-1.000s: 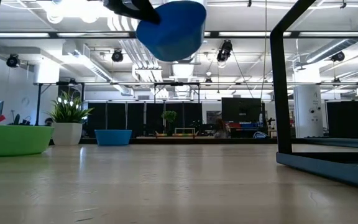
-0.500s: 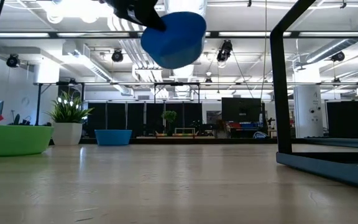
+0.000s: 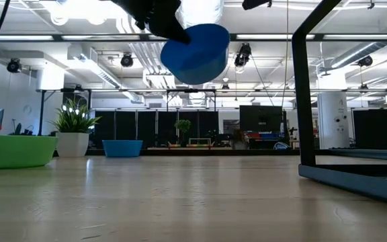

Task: Pick & Place Mini bowls
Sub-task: Stack the bottom blue bowl on the blue bowl on the shelf

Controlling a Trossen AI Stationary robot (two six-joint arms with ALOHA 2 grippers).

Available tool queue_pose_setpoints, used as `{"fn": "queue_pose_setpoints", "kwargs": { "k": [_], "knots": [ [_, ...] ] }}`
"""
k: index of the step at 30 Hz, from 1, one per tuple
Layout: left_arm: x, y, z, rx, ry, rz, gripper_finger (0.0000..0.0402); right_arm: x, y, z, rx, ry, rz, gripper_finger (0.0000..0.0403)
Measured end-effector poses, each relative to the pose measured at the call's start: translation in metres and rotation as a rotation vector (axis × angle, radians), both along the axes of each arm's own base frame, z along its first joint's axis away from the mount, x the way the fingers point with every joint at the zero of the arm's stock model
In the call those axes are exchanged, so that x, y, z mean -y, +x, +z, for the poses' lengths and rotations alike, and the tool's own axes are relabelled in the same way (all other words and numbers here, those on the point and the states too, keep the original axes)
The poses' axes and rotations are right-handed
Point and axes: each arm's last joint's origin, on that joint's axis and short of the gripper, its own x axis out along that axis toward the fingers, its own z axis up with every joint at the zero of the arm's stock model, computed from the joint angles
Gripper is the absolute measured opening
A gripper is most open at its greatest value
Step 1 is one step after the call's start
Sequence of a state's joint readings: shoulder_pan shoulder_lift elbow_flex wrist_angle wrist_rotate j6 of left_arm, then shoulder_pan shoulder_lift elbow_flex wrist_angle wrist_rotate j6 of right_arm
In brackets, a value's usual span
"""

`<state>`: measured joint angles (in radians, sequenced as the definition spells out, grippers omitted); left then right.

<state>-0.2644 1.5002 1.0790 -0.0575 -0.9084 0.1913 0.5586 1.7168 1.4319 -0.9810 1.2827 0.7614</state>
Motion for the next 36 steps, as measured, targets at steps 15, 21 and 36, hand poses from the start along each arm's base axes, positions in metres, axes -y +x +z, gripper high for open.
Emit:
{"fn": "queue_pose_setpoints", "kwargs": {
  "k": [15,21,36],
  "knots": [
    [-0.001,0.007,0.017,0.052,0.135,-0.055,0.0000,0.007,0.006,0.001,-0.055,-0.045,0.004,0.0151],
    [-0.001,0.008,0.022,0.065,0.174,-0.071,0.0000,0.016,0.012,0.001,-0.055,-0.042,-0.024,0.0148],
    [-0.005,0.010,0.024,0.030,0.249,-0.079,0.0000,0.018,0.012,0.002,-0.101,-0.071,-0.011,0.0133]
  ]
}}
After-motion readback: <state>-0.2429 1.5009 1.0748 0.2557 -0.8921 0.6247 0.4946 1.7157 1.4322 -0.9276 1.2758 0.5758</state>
